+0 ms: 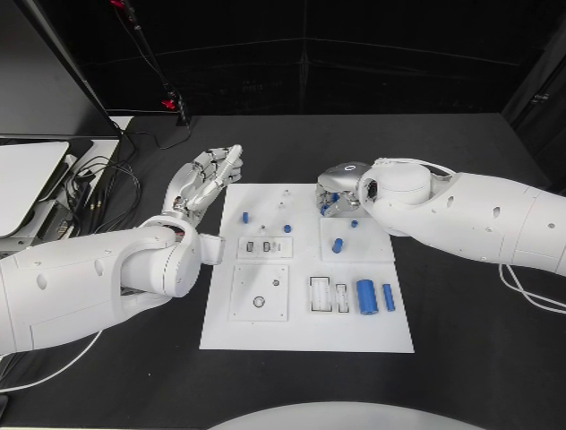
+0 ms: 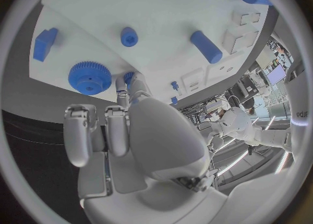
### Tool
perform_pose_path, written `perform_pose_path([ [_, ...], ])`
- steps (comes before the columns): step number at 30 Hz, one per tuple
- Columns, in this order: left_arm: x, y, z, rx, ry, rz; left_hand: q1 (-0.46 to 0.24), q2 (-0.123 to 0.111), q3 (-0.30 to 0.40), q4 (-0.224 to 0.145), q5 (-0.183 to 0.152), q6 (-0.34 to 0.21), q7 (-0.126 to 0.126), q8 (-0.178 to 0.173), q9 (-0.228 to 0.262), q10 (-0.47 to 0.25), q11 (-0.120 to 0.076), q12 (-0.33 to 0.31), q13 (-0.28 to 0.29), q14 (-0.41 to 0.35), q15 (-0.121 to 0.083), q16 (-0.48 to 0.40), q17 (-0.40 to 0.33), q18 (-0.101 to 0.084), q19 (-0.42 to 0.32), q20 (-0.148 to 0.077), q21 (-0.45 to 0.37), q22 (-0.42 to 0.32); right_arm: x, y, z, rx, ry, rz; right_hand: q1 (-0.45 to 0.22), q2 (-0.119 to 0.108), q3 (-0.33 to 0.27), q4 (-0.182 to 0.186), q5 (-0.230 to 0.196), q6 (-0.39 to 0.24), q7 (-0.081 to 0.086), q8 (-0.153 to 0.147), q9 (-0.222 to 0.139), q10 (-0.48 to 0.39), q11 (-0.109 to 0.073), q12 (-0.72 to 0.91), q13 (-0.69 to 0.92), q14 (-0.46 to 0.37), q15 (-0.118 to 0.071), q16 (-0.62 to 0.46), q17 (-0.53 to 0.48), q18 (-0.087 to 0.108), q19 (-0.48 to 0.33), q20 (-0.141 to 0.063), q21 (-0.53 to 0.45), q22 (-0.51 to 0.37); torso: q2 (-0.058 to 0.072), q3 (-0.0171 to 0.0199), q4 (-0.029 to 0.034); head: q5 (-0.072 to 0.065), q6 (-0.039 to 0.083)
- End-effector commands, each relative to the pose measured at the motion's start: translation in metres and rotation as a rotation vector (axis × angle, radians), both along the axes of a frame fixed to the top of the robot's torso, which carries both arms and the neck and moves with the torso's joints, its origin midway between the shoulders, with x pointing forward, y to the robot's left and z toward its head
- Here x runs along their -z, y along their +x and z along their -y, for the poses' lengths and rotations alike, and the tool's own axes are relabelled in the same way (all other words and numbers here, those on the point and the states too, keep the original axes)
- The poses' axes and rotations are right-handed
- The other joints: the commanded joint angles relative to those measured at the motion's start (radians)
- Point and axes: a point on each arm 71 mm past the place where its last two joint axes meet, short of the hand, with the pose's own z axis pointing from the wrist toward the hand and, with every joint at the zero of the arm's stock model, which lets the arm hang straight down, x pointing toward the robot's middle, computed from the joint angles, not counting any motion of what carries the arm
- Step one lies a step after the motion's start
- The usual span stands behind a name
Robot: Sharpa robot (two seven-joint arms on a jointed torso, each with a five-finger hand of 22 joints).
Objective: Assemble the parts on the task board
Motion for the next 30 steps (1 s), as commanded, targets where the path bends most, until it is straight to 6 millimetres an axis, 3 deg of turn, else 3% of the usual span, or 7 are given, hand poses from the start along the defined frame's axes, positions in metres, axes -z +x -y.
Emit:
perform_pose_path([
  [1, -0.020, -0.006, 0.001, 0.025, -0.055, 0.277, 0.001, 0.011, 0.006, 0.000, 0.003, 0.005, 0.160, 0.001, -0.001, 0.006, 0.002, 0.004, 0.000, 0.000, 0.005, 0.007, 0.000, 0.016, -0.001, 0.007, 0.007, 0.001, 0.000, -0.001, 0.000, 0.002, 0.008, 0.023, 0.014, 0.007, 0.011, 0.000, -0.003, 0.022, -0.001, 0.010, 0.009, 0.017, -0.003, -0.010, 0.000, 0.061, -0.008, -0.004, 0.002, -0.006, 0.086, -0.007, -0.002, 0.227, 0.000, -0.0002, -0.0006, 0.000, 0.000],
  [12, -0.020, -0.006, 0.001, 0.025, -0.055, 0.276, 0.001, 0.012, 0.005, 0.000, 0.008, 0.005, 0.160, 0.001, -0.001, 0.006, 0.002, 0.005, 0.000, 0.000, 0.005, 0.007, 0.000, 0.017, -0.001, 0.008, 0.007, 0.001, -0.012, -0.005, 0.003, -0.046, 0.140, 0.165, 0.013, -0.004, 0.020, 0.009, -0.003, 0.045, 0.003, 0.002, 0.006, 0.046, 0.001, -0.036, -0.001, 0.062, -0.007, -0.004, 0.003, -0.008, 0.089, -0.010, 0.000, 0.233, -0.001, 0.0003, 0.0000, 0.003, 0.008],
  [20, -0.020, -0.005, 0.000, 0.024, -0.055, 0.275, 0.003, 0.015, 0.004, 0.000, 0.015, 0.005, 0.160, 0.001, -0.001, 0.006, 0.002, 0.005, 0.000, -0.001, 0.005, 0.007, 0.000, 0.017, -0.001, 0.008, 0.008, 0.001, -0.025, -0.015, 0.005, -0.104, 0.253, 0.253, 0.009, -0.012, 0.022, 0.016, -0.003, 0.056, 0.007, -0.002, 0.005, 0.060, 0.005, -0.051, -0.001, 0.062, -0.004, -0.004, 0.004, -0.008, 0.091, -0.007, 0.001, 0.236, -0.002, -0.0022, -0.0013, 0.008, 0.013],
  [26, -0.019, -0.004, 0.002, 0.031, -0.057, 0.275, 0.002, 0.015, 0.004, 0.000, 0.016, 0.005, 0.160, 0.001, -0.001, 0.006, 0.002, 0.005, 0.000, -0.001, 0.005, 0.008, 0.000, 0.017, -0.002, 0.008, 0.008, 0.001, -0.047, -0.015, 0.000, -0.130, 0.353, 0.311, 0.008, -0.016, 0.024, 0.019, -0.003, 0.061, 0.011, -0.006, 0.004, 0.068, 0.009, -0.058, 0.000, 0.063, -0.001, -0.004, 0.006, -0.009, 0.092, -0.006, 0.002, 0.238, -0.002, 0.0007, 0.0005, 0.011, 0.023],
  [30, -0.019, -0.003, 0.004, 0.035, -0.059, 0.274, 0.002, 0.015, 0.003, 0.000, 0.017, 0.005, 0.160, 0.001, -0.001, 0.006, 0.002, 0.005, 0.000, -0.001, 0.005, 0.008, 0.000, 0.017, -0.002, 0.008, 0.008, 0.001, -0.053, -0.012, -0.004, -0.138, 0.383, 0.329, 0.009, -0.017, 0.025, 0.018, -0.003, 0.062, 0.012, -0.007, 0.003, 0.071, 0.010, -0.061, 0.000, 0.063, 0.000, -0.004, 0.008, -0.009, 0.093, -0.005, 0.002, 0.239, -0.001, -0.0012, 0.0007, 0.015, 0.031],
])
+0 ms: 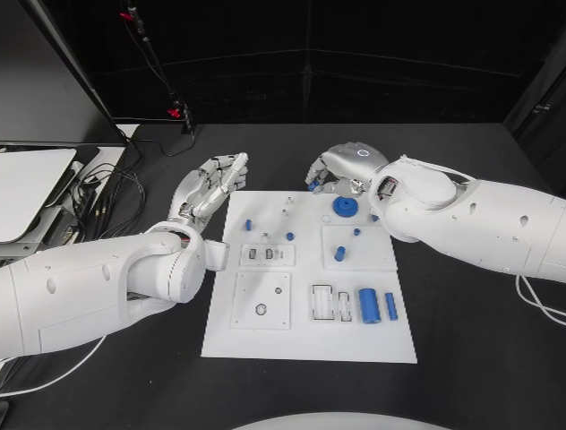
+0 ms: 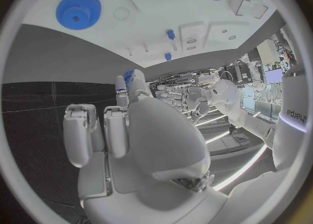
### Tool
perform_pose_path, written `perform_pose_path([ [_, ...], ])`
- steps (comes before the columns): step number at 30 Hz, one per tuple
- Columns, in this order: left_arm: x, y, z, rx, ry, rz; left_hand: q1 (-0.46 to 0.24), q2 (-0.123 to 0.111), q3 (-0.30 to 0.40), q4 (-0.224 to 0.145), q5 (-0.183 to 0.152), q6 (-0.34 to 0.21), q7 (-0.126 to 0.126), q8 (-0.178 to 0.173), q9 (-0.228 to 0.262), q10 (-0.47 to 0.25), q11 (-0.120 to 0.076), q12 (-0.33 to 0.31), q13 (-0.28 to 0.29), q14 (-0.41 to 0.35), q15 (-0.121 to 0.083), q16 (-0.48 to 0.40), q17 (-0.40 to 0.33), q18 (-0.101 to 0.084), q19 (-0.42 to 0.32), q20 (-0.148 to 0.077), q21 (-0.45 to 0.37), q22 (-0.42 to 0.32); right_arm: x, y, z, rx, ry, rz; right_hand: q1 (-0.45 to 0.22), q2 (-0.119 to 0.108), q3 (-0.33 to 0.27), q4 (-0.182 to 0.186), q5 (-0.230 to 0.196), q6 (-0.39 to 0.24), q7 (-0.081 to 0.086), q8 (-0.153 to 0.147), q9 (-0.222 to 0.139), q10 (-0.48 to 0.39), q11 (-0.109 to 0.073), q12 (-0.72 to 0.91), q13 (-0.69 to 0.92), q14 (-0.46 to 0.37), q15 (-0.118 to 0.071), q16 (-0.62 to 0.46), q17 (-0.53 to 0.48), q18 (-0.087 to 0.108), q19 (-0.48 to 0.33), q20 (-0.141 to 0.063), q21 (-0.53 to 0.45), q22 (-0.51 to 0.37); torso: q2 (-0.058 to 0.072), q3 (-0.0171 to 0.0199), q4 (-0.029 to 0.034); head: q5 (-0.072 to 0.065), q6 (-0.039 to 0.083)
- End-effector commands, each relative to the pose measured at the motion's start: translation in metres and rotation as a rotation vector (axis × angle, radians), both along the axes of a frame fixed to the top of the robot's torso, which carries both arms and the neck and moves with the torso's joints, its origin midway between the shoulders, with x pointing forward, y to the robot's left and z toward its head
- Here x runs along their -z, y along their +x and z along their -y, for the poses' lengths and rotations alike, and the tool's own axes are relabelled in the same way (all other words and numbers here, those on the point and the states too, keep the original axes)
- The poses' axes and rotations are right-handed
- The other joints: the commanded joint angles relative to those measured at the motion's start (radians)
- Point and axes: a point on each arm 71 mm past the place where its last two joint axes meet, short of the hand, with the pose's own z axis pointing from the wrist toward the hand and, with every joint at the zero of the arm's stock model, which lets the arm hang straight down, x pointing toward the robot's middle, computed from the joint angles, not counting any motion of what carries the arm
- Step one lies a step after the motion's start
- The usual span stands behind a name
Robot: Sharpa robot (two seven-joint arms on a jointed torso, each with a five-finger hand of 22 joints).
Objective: Assemble the parts on the task board
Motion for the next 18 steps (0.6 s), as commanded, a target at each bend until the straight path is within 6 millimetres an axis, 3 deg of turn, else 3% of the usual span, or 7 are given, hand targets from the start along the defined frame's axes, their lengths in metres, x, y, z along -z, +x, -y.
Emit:
perform_pose_path([
  [1, -0.020, -0.005, 0.002, 0.032, -0.060, 0.273, -0.002, 0.011, 0.003, 0.000, 0.004, 0.005, 0.160, 0.001, -0.001, 0.006, 0.002, 0.005, 0.000, -0.001, 0.005, 0.004, 0.000, 0.018, -0.002, 0.008, 0.004, 0.001, -0.008, 0.000, -0.004, -0.041, 0.073, 0.055, 0.001, -0.008, 0.004, 0.004, 0.003, 0.014, 0.011, 0.000, 0.003, 0.008, 0.003, -0.005, 0.001, 0.060, 0.003, -0.003, 0.002, -0.009, 0.092, -0.004, 0.002, 0.239, 0.001, -0.0006, 0.0016, 0.006, 0.008],
  [6, -0.019, -0.004, 0.005, 0.034, -0.059, 0.274, -0.002, 0.011, 0.003, 0.000, 0.004, 0.005, 0.160, 0.001, -0.001, 0.006, 0.002, 0.005, 0.000, -0.001, 0.005, 0.004, 0.000, 0.018, -0.002, 0.008, 0.004, 0.001, -0.009, 0.005, -0.007, -0.042, 0.071, 0.051, -0.001, -0.009, 0.004, 0.007, 0.003, 0.015, 0.013, -0.004, 0.002, 0.011, 0.005, -0.010, 0.001, 0.060, 0.004, -0.003, 0.004, -0.010, 0.093, -0.003, 0.003, 0.241, 0.000, 0.0005, 0.0078, 0.012, 0.011],
  [11, -0.018, -0.002, 0.007, 0.036, -0.058, 0.275, -0.002, 0.012, 0.003, 0.000, 0.005, 0.005, 0.160, 0.001, -0.001, 0.006, 0.002, 0.005, 0.000, -0.001, 0.005, 0.004, 0.000, 0.018, -0.002, 0.008, 0.004, 0.001, -0.008, 0.010, -0.008, -0.038, 0.058, 0.040, -0.004, -0.011, 0.004, 0.008, 0.003, 0.016, 0.013, -0.006, 0.001, 0.013, 0.006, -0.014, 0.001, 0.060, 0.006, -0.003, 0.006, -0.010, 0.093, -0.001, 0.003, 0.242, 0.001, 0.0001, 0.0191, 0.009, 0.017],
  [18, -0.018, -0.002, 0.009, 0.038, -0.059, 0.275, -0.001, 0.014, 0.003, 0.000, 0.007, 0.005, 0.160, 0.001, -0.001, 0.006, 0.002, 0.005, 0.000, -0.001, 0.005, 0.004, 0.000, 0.018, -0.002, 0.008, 0.005, 0.001, -0.004, 0.018, -0.013, -0.029, 0.032, 0.015, 0.002, -0.010, 0.009, 0.005, 0.003, 0.017, 0.013, -0.011, 0.000, 0.017, 0.005, -0.021, 0.001, 0.061, 0.006, -0.002, 0.007, -0.010, 0.094, -0.001, 0.004, 0.244, 0.006, 0.0004, 0.0245, 0.013, 0.014],
])
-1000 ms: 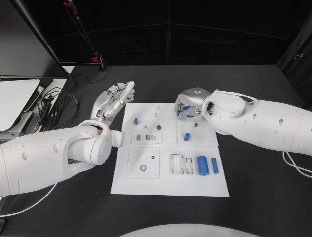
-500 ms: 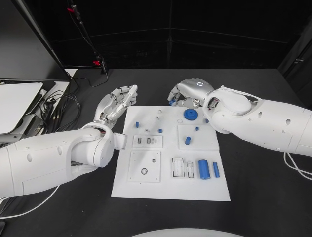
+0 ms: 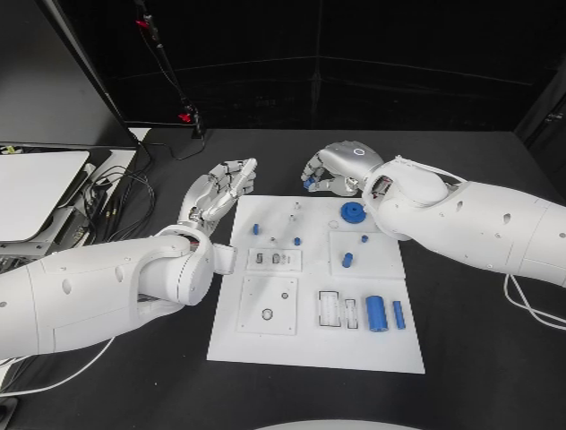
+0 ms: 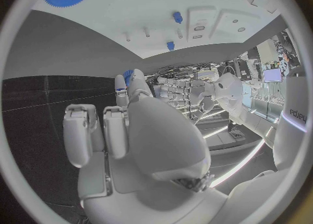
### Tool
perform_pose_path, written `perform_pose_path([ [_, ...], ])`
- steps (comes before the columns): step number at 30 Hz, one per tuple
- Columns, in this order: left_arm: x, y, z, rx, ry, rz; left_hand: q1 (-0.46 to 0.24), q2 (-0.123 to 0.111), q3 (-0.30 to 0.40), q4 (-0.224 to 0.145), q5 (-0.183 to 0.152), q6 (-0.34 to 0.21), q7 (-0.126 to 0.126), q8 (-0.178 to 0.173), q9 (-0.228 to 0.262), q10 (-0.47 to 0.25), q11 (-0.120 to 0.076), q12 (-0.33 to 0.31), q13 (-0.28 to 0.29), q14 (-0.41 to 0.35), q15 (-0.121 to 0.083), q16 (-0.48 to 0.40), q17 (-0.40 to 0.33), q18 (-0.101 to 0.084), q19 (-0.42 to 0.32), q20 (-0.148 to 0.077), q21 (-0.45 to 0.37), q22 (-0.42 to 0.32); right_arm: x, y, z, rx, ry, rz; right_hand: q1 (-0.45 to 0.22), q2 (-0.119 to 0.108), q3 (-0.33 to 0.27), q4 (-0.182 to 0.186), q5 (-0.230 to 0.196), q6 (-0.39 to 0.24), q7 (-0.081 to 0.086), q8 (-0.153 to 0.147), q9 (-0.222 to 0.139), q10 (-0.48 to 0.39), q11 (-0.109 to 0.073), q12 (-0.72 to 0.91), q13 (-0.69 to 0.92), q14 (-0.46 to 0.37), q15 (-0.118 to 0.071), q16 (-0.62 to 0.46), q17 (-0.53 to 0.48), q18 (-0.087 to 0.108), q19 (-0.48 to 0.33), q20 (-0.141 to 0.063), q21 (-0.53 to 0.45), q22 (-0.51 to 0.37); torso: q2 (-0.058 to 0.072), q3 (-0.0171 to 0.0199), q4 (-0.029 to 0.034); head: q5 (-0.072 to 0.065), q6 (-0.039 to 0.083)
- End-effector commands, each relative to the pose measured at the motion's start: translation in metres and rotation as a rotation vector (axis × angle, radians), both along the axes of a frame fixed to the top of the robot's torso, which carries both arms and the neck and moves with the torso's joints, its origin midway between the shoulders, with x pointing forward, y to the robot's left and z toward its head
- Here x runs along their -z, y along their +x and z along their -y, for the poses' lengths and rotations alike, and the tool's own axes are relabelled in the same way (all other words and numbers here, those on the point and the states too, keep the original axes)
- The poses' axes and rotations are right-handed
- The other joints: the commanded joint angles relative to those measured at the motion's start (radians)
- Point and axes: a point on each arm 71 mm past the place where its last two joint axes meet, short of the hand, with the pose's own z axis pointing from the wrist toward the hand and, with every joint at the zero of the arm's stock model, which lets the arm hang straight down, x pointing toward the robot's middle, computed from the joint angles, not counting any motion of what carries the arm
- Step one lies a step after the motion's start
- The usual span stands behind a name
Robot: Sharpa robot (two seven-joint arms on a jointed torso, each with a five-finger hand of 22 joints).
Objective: Assemble the parts on the task board
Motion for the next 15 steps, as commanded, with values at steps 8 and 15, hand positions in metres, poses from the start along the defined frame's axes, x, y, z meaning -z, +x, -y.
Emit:
perform_pose_path([
  [8, -0.020, -0.007, 0.003, 0.032, -0.064, 0.272, 0.003, 0.010, 0.003, 0.000, 0.003, 0.005, 0.160, 0.001, -0.001, 0.006, 0.002, 0.005, 0.000, -0.001, 0.005, 0.004, 0.000, 0.018, 0.001, 0.005, 0.005, 0.001, 0.006, 0.011, -0.009, 0.004, -0.043, -0.048, 0.008, -0.002, 0.011, 0.000, 0.004, 0.010, 0.007, -0.008, -0.001, 0.008, 0.003, -0.012, 0.000, 0.061, 0.006, -0.002, 0.001, -0.011, 0.094, 0.000, 0.004, 0.245, 0.011, 0.0016, 0.0171, -0.002, -0.005],
  [15, -0.020, -0.008, 0.003, 0.035, -0.066, 0.271, 0.003, 0.013, 0.003, 0.000, 0.005, 0.005, 0.160, 0.001, -0.001, 0.006, 0.002, 0.005, 0.000, -0.001, 0.005, 0.004, 0.000, 0.018, 0.001, 0.005, 0.005, 0.002, 0.009, 0.015, -0.009, 0.026, -0.063, -0.073, 0.009, -0.003, 0.013, 0.000, 0.004, 0.009, 0.008, -0.011, -0.002, 0.008, 0.004, -0.017, 0.000, 0.061, 0.007, -0.002, 0.002, -0.011, 0.094, 0.001, 0.004, 0.245, 0.012, 0.0006, 0.0195, -0.004, -0.006],
])
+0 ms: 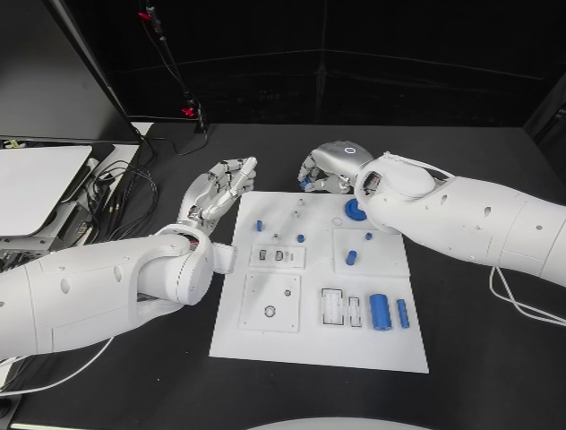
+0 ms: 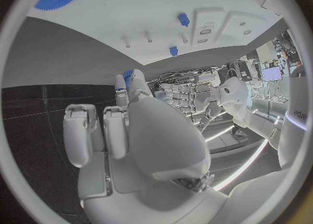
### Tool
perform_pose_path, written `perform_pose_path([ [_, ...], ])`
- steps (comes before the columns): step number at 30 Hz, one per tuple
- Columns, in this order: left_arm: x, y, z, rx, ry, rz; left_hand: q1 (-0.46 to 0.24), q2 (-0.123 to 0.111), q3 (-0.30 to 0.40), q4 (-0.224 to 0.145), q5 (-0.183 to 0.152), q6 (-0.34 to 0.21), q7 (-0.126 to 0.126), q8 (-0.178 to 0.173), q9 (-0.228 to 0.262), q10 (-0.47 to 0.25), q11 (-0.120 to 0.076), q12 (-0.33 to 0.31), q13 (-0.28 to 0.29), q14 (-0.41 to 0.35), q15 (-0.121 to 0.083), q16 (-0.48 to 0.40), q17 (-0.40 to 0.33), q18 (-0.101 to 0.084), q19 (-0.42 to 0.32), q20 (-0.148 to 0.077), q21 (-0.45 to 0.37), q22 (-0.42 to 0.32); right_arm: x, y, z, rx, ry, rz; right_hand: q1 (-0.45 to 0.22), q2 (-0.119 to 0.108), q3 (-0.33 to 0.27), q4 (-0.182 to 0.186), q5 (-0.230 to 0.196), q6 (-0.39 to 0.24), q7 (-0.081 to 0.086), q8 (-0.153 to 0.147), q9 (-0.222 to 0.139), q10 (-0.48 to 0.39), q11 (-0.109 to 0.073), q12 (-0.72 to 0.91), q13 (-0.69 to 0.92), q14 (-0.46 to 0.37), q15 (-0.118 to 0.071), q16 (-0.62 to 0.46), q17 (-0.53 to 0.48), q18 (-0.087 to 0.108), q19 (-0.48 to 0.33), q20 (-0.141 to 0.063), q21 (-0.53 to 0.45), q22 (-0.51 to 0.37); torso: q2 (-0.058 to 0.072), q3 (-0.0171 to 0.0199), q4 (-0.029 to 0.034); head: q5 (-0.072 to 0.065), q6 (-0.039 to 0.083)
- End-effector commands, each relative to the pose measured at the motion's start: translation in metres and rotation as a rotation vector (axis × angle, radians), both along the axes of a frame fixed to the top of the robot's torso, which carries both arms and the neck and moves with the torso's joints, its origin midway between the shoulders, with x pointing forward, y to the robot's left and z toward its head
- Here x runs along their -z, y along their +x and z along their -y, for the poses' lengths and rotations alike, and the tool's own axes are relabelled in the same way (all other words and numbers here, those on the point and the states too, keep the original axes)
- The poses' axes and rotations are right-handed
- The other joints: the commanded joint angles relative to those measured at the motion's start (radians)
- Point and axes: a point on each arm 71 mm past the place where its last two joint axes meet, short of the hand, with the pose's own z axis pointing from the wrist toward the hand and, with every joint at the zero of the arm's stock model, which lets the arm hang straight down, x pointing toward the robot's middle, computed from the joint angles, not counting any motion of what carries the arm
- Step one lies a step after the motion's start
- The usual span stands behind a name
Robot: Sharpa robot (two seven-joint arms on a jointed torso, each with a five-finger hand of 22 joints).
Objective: Assemble the parts on the task board
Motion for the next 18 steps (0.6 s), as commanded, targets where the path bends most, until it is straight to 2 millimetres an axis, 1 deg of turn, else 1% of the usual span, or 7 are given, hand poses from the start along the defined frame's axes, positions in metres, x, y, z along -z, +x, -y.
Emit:
perform_pose_path([
  [1, -0.0199, -0.0067, 0.0014, 0.028, -0.063, 0.272, -0.001, 0.009, 0.003, -0.001, 0.007, 0.005, 0.160, 0.001, -0.001, 0.006, 0.002, 0.005, 0.000, -0.001, 0.005, 0.004, 0.000, 0.018, 0.001, 0.005, 0.005, 0.001, 0.0018, 0.0024, -0.0004, 0.010, -0.026, -0.033, 0.009, -0.003, 0.007, 0.001, 0.004, 0.004, 0.002, -0.001, 0.000, 0.005, 0.001, -0.008, 0.000, 0.061, 0.007, -0.002, 0.000, -0.011, 0.094, 0.001, 0.004, 0.245, 0.002, -0.0009, 0.0017, 0.001, -0.001],
  [2, -0.0200, -0.0068, 0.0014, 0.028, -0.064, 0.272, -0.001, 0.009, 0.003, -0.001, 0.007, 0.005, 0.160, 0.001, -0.001, 0.006, 0.002, 0.005, 0.000, -0.001, 0.005, 0.004, 0.000, 0.018, 0.001, 0.005, 0.005, 0.001, 0.0022, 0.0029, -0.0006, 0.012, -0.028, -0.035, 0.009, -0.003, 0.007, 0.001, 0.004, 0.004, 0.002, -0.001, 0.000, 0.005, 0.001, -0.008, 0.000, 0.061, 0.007, -0.002, 0.000, -0.011, 0.094, 0.001, 0.004, 0.245, 0.002, -0.0011, 0.0009, 0.002, -0.001],
  [6, -0.0201, -0.0072, 0.0016, 0.029, -0.064, 0.272, -0.001, 0.009, 0.003, -0.001, 0.007, 0.005, 0.160, 0.001, -0.001, 0.006, 0.002, 0.005, 0.000, -0.001, 0.005, 0.004, 0.000, 0.018, 0.001, 0.005, 0.005, 0.001, 0.0036, 0.0045, -0.0014, 0.017, -0.038, -0.047, 0.009, -0.003, 0.007, 0.001, 0.004, 0.004, 0.002, -0.001, 0.000, 0.005, 0.001, -0.008, 0.000, 0.061, 0.007, -0.002, 0.000, -0.011, 0.094, 0.001, 0.004, 0.245, 0.003, -0.0008, 0.0028, 0.003, -0.004],
  [8, -0.0202, -0.0075, 0.0017, 0.029, -0.065, 0.272, 0.000, 0.010, 0.003, -0.001, 0.009, 0.005, 0.160, 0.001, -0.001, 0.006, 0.002, 0.005, 0.000, -0.001, 0.005, 0.004, 0.000, 0.018, 0.001, 0.005, 0.006, 0.001, 0.0041, 0.0050, -0.0017, 0.018, -0.041, -0.051, 0.009, -0.003, 0.007, 0.001, 0.004, 0.004, 0.002, -0.001, 0.000, 0.005, 0.001, -0.008, 0.000, 0.061, 0.007, -0.002, 0.000, -0.011, 0.094, 0.001, 0.004, 0.245, 0.005, -0.0016, 0.0051, 0.003, -0.004],
  [12, -0.0203, -0.0078, 0.0014, 0.029, -0.065, 0.271, 0.000, 0.010, 0.003, -0.001, 0.009, 0.005, 0.160, 0.001, -0.001, 0.006, 0.002, 0.005, 0.000, -0.001, 0.005, 0.004, 0.000, 0.018, 0.001, 0.005, 0.006, 0.001, 0.0047, 0.0056, -0.0027, 0.018, -0.044, -0.054, 0.010, -0.003, 0.008, 0.001, 0.004, 0.003, 0.003, -0.002, 0.000, 0.005, 0.002, -0.010, 0.000, 0.061, 0.008, -0.002, -0.001, -0.011, 0.095, 0.001, 0.004, 0.245, 0.008, -0.0022, 0.0057, 0.004, -0.005],
  [16, -0.0204, -0.0079, 0.0006, 0.028, -0.064, 0.271, 0.001, 0.011, 0.003, -0.001, 0.010, 0.005, 0.160, 0.001, -0.001, 0.006, 0.002, 0.006, 0.000, -0.001, 0.005, 0.004, 0.000, 0.018, 0.001, 0.005, 0.006, 0.001, 0.0050, 0.0061, -0.0044, 0.016, -0.046, -0.056, 0.010, -0.003, 0.009, 0.001, 0.004, 0.002, 0.003, -0.004, -0.001, 0.005, 0.002, -0.012, 0.000, 0.060, 0.008, -0.002, -0.002, -0.011, 0.094, 0.002, 0.004, 0.245, 0.007, -0.0031, 0.0039, 0.005, -0.007],
  [18, -0.0205, -0.0080, 0.0003, 0.028, -0.064, 0.271, 0.001, 0.011, 0.003, -0.001, 0.010, 0.005, 0.160, 0.001, -0.001, 0.006, 0.002, 0.006, 0.000, -0.001, 0.005, 0.004, 0.000, 0.018, 0.001, 0.005, 0.006, 0.001, 0.0052, 0.0065, -0.0054, 0.016, -0.046, -0.056, 0.010, -0.003, 0.009, 0.001, 0.004, 0.002, 0.003, -0.004, -0.001, 0.005, 0.002, -0.012, 0.000, 0.060, 0.008, -0.002, -0.002, -0.011, 0.094, 0.002, 0.004, 0.245, 0.007, -0.0036, 0.0038, 0.006, -0.010],
])
